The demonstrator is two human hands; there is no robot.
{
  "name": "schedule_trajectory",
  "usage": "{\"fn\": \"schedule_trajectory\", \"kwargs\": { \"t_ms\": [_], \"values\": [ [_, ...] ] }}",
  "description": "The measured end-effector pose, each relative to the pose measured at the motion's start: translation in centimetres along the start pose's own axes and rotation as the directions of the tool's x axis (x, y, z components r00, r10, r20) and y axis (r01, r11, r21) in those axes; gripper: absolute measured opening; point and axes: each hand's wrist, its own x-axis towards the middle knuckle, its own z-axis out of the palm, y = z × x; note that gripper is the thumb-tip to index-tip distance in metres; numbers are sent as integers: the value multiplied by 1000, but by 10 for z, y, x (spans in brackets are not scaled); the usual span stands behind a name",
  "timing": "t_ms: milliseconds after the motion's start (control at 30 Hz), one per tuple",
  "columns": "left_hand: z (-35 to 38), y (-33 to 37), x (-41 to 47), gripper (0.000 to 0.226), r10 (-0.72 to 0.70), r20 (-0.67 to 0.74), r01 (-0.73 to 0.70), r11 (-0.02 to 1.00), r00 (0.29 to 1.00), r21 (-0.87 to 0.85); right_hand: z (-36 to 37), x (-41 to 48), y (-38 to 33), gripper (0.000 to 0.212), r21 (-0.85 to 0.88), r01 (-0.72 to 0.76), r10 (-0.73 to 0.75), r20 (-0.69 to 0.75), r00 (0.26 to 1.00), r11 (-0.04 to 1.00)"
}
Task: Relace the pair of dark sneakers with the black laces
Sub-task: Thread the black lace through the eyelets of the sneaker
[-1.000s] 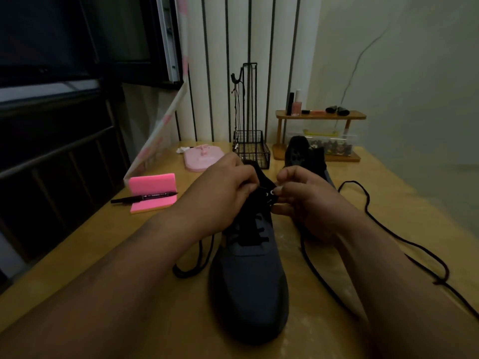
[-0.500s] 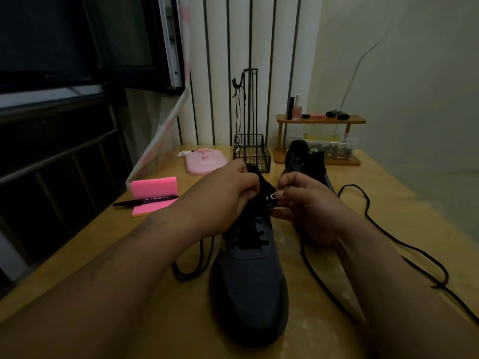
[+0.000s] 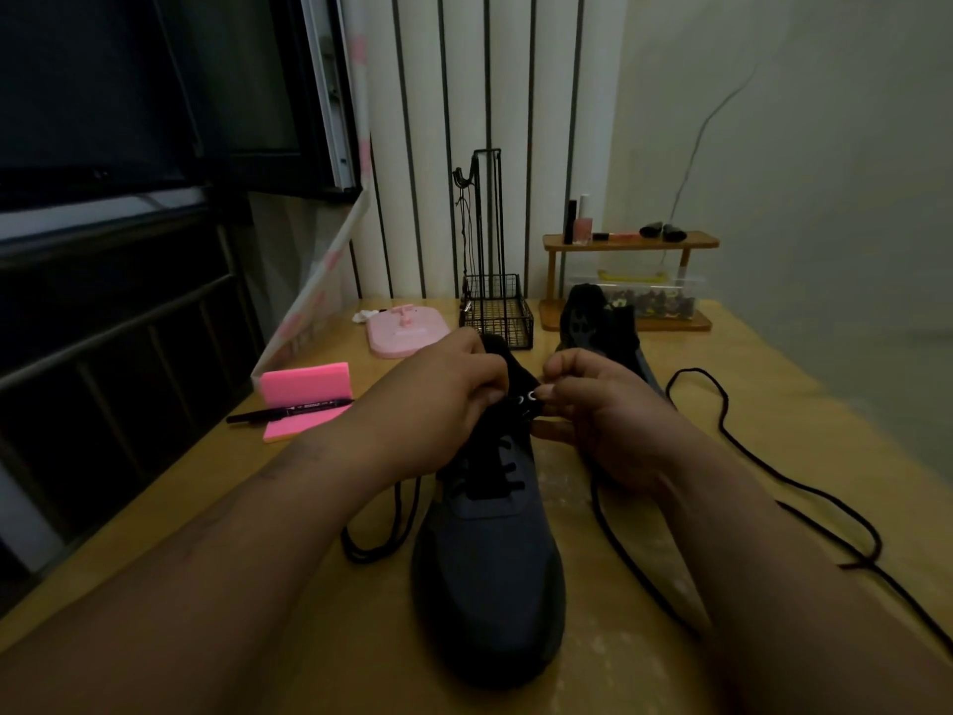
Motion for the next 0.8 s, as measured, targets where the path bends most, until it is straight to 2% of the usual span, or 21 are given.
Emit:
{"fn": "schedule_trajectory", "kwargs": {
  "t_ms": [133, 200, 333, 533, 567, 600, 633, 667, 700, 733, 767, 800],
  "values": [
    [5, 3, 3, 11, 26, -6, -25, 1000, 1000, 17, -1, -2, -1, 11, -59, 17, -17, -1, 1000, 998],
    [6, 2, 5, 12, 28, -22, -27, 999, 999, 22, -3, -3, -2, 17, -137, 24, -24, 5, 1000, 990],
    [7, 0, 5, 12, 17, -40, -15, 999, 999, 42, -2, -7, -3, 15, -441, 6, 5, 23, 1000, 898],
    [6, 2, 4, 12, 13, -21, -12, 998, 1000, 55, 2, -14, -10, 16, -538, 93, -103, 11, 995, 838],
    [6, 2, 2, 15, 5, -50, -3, 999, 999, 45, 3, -13, -11, 15, -493, 99, -130, -27, 991, 864],
    [5, 2, -1, 20, -17, -103, 18, 1000, 995, 14, 3, -12, -12, 14, -371, 100, -143, -91, 985, 923],
    [3, 3, -6, 22, -61, -175, 52, 997, 983, -54, 2, -11, -17, 14, -159, 99, -125, -165, 978, 982],
    [1, 3, -14, 22, -135, -255, 94, 982, 958, -165, -1, -12, -23, 15, 92, 112, -91, -208, 974, 989],
    [1, 2, -23, 20, -236, -315, 138, 943, 919, -302, -5, -14, -27, 13, 302, 128, -63, -215, 975, 945],
    [2, 1, -32, 20, -348, -337, 181, 880, 875, -438, -10, -16, -32, 9, 423, 127, -41, -205, 978, 897],
    [6, -2, -41, 22, -439, -327, 215, 813, 837, -540, -15, -18, -35, 9, 419, 105, -31, -179, 983, 902],
    [12, -4, -49, 23, -497, -305, 243, 765, 812, -597, -17, -20, -35, 12, 254, 65, -27, -151, 988, 965]
  ]
}}
